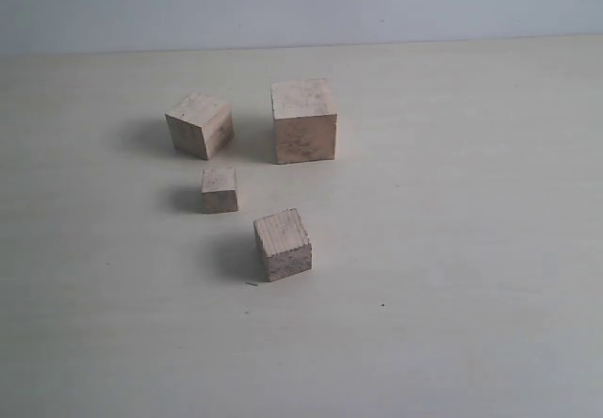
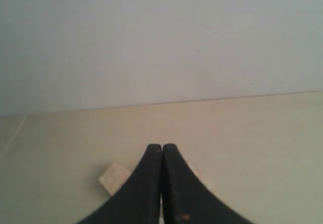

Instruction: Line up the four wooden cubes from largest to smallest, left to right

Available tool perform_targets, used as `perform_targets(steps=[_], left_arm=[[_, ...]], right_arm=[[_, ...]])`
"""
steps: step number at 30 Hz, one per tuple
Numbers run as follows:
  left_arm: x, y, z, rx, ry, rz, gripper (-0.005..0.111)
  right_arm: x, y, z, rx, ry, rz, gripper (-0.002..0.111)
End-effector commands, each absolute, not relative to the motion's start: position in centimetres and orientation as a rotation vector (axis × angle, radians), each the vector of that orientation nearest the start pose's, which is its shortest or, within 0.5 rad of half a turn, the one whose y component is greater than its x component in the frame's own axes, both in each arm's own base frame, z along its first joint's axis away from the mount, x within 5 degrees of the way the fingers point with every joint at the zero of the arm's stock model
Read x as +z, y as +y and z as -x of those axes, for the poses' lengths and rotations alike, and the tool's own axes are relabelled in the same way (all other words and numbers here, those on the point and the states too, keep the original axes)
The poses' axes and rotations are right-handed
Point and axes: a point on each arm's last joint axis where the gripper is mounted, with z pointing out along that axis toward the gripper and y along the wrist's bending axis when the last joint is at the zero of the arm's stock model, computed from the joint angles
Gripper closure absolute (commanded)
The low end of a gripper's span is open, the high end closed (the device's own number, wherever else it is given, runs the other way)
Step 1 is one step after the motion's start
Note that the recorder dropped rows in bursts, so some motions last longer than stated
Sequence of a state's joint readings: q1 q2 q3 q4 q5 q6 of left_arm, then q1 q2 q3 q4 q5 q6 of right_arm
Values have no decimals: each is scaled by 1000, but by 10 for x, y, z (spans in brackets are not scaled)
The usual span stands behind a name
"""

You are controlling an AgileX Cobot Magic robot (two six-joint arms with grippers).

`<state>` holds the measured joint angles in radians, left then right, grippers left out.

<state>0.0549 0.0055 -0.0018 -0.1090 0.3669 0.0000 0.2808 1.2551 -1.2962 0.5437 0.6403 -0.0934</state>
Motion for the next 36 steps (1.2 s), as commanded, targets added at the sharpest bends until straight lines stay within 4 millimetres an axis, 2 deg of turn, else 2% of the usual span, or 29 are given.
perform_targets(steps=[1,5,6,8,10,12,13,18,21,25,30,33,36], left_arm=[[181,-1,-53,-72,1839,113,107],[181,-1,-53,-72,1839,113,107],[181,-1,-53,-72,1839,113,107],[181,-1,-53,-72,1839,113,107],[181,-1,-53,-72,1839,113,107],[181,-1,-53,-72,1839,113,107],[181,-1,-53,-72,1839,113,107],[181,-1,-53,-72,1839,113,107],[181,-1,-53,-72,1839,113,107],[181,-1,-53,-72,1839,113,107],[181,-1,-53,-72,1839,113,107],[181,-1,-53,-72,1839,113,107],[181,-1,-53,-72,1839,113,107]], right_arm=[[420,112,-280,837,1972,10,108],[415,118,-287,861,1966,28,108],[413,125,-287,877,1968,50,108],[401,151,-287,899,2004,174,108],[375,191,-284,951,2109,310,108],[342,224,-283,904,2216,419,108],[318,239,-285,819,2307,444,108],[256,263,-291,504,2491,464,108],[235,278,-286,435,2518,547,108],[231,294,-282,426,2521,553,108],[261,304,-299,354,2494,531,108],[265,309,-309,252,2527,553,108],[260,311,-320,154,2555,503,108]])
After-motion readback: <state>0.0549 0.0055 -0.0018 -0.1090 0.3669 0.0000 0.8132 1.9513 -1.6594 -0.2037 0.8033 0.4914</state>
